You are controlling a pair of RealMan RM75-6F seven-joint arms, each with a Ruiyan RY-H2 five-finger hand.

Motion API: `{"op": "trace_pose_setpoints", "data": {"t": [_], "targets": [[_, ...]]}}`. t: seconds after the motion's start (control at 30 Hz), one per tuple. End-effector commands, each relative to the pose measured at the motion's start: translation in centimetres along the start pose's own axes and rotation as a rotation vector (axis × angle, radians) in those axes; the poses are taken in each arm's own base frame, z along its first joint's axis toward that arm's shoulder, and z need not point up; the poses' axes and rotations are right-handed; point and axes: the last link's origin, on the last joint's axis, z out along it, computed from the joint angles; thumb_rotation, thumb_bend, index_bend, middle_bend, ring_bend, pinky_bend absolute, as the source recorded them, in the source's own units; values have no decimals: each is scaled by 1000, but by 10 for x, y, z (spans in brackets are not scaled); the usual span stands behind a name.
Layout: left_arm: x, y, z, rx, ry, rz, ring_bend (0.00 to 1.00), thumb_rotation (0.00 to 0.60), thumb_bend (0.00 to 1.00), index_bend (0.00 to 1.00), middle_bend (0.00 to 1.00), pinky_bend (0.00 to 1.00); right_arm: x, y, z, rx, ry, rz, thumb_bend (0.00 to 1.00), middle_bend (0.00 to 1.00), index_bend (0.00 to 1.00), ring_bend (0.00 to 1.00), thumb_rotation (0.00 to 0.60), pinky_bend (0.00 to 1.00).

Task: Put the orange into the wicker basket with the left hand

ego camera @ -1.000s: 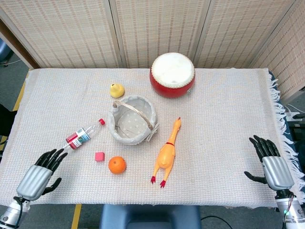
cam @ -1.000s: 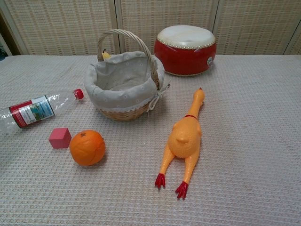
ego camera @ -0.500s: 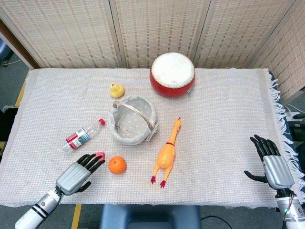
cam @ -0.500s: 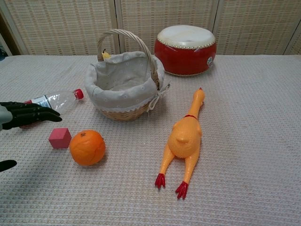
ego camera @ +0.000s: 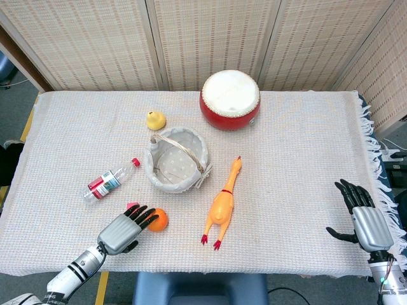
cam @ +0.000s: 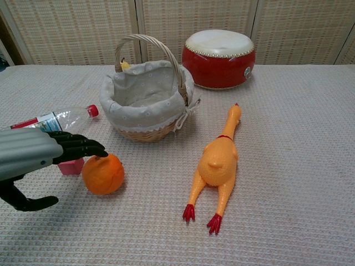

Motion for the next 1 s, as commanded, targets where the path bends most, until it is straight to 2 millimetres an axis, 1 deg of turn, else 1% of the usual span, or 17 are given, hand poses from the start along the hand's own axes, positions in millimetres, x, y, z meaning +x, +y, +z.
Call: {"op": "trace_pose_setpoints", "data": {"t": [0.03, 0.3, 0.37, 0.53, 0.57, 0.6, 0.63, 0.67, 0.7, 0.73, 0.77, 0.8, 0.87, 0.9, 1.0], "targets": [[-2, 10, 21, -14, 5, -10, 0, 600, 367, 0, 0, 89, 0, 1, 1, -4, -3, 4, 43, 0, 0, 0, 600, 0], [-9, 20, 38, -32, -9, -5, 0, 600, 368, 0, 0, 89, 1, 1, 1, -9, -10, 14, 43, 0, 0, 0, 600, 0], [-11, 19, 44, -28, -15, -3, 0, 600, 367, 0, 0, 89, 1, 1, 1, -9, -11, 15, 43, 0, 0, 0, 600, 0], [-12, 9, 57, -1, -32, 38, 0, 600, 369, 0, 0, 90, 0, 0, 1, -10, -13, 17, 43, 0, 0, 0, 600, 0], [-12, 7, 57, 8, -36, 38, 0, 600, 377, 0, 0, 102, 0, 0, 1, -11, -12, 17, 43, 0, 0, 0, 600, 0], [-12, 5, 57, 19, -37, 35, 6, 600, 391, 22, 0, 138, 0, 1, 1, -11, -12, 17, 43, 0, 0, 0, 600, 0], [-11, 5, 57, 26, -31, 31, 32, 600, 410, 62, 11, 185, 0, 0, 1, -11, -11, 18, 43, 0, 0, 0, 600, 0], [-10, 5, 56, 34, -20, 26, 137, 600, 454, 181, 92, 320, 1, 0, 1, -11, -10, 18, 43, 0, 0, 0, 600, 0], [-10, 5, 55, 37, -11, 20, 285, 600, 499, 321, 226, 471, 1, 0, 1, -11, -10, 19, 43, 0, 0, 0, 600, 0], [-10, 6, 53, 41, -2, 5, 417, 600, 538, 430, 366, 594, 1, 0, 0, -11, -9, 18, 43, 0, 0, 0, 600, 0], [-10, 7, 51, 42, 5, -6, 544, 600, 574, 534, 510, 704, 1, 0, 0, -11, -9, 19, 43, 0, 0, 0, 600, 0], [-10, 7, 48, 43, 18, -15, 622, 600, 602, 603, 605, 769, 1, 0, 0, -10, -9, 19, 43, 0, 0, 0, 600, 0], [-7, 7, 44, 49, 47, -20, 692, 600, 629, 677, 687, 824, 1, 0, 0, -9, -8, 19, 43, 0, 0, 0, 600, 0], [-4, 7, 40, 52, 66, -29, 711, 600, 637, 699, 708, 840, 1, 0, -1, -9, -7, 19, 43, 0, 0, 0, 600, 0], [8, 6, 29, 64, 111, -52, 728, 600, 642, 724, 728, 849, 2, 0, -1, -7, -6, 21, 44, 0, 0, 0, 600, 0]]}}
